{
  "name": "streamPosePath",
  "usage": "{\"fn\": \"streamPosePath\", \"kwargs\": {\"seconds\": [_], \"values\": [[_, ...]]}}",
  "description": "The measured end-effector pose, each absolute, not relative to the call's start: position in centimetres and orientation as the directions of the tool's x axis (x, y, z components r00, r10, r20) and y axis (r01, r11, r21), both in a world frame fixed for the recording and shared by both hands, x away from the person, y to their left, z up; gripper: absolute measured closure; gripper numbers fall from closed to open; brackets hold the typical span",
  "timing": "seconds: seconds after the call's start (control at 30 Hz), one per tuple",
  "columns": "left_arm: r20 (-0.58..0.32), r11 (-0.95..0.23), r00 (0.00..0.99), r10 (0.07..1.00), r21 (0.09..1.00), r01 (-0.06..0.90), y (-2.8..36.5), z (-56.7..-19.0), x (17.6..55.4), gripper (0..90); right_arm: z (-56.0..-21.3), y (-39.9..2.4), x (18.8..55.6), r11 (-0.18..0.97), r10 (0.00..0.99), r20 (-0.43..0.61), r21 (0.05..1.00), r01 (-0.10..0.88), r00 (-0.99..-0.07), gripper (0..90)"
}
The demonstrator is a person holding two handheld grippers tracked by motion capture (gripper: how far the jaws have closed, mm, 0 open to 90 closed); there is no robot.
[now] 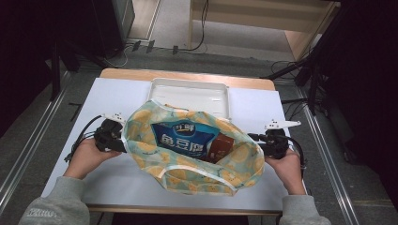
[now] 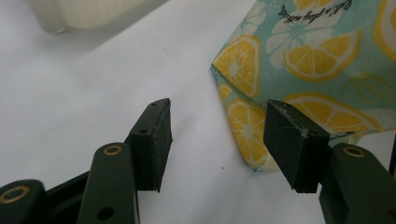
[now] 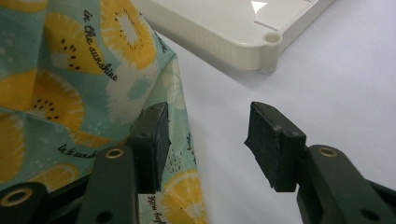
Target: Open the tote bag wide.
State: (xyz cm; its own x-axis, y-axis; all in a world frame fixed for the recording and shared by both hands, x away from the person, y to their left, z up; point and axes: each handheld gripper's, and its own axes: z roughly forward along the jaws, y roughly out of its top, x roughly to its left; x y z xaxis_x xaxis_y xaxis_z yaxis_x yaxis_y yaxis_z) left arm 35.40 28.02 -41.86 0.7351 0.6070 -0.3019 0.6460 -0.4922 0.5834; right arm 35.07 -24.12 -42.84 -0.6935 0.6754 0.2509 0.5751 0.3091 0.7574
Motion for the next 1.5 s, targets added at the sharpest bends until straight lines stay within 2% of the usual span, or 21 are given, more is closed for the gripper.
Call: {"fn": "streamPosePath", "kwargs": {"seconds": [0.27, 0.4, 0.73, 1.23, 1.5], "values": [[-0.332, -0.47, 0.726, 0.602, 0.587, 0.658, 28.1, -41.5, 35.4, 43.2, -42.5, -24.2, 34.9, 0.304, 0.671, 0.257, 0.76, 0.574, -0.696, 49.1], [-0.319, -0.473, 0.723, 0.612, 0.585, 0.658, 28.1, -40.9, 35.3, 47.7, -41.8, -24.2, 34.6, 0.294, 0.669, 0.263, 0.765, 0.573, -0.695, 49.4], [-0.394, -0.44, 0.712, 0.582, 0.584, 0.682, 28.4, -39.1, 35.7, 50.3, -40.5, -24.1, 34.2, 0.32, 0.642, 0.294, 0.737, 0.596, -0.709, 53.0], [-0.388, -0.459, 0.739, 0.551, 0.598, 0.657, 28.8, -35.1, 35.3, 51.5, -35.6, -24.9, 33.7, 0.319, 0.611, 0.313, 0.743, 0.588, -0.727, 56.9], [-0.388, -0.484, 0.763, 0.518, 0.602, 0.635, 28.2, -32.2, 34.8, 51.4, -33.4, -24.0, 33.0, 0.341, 0.589, 0.3, 0.749, 0.568, -0.75, 57.1]]}}
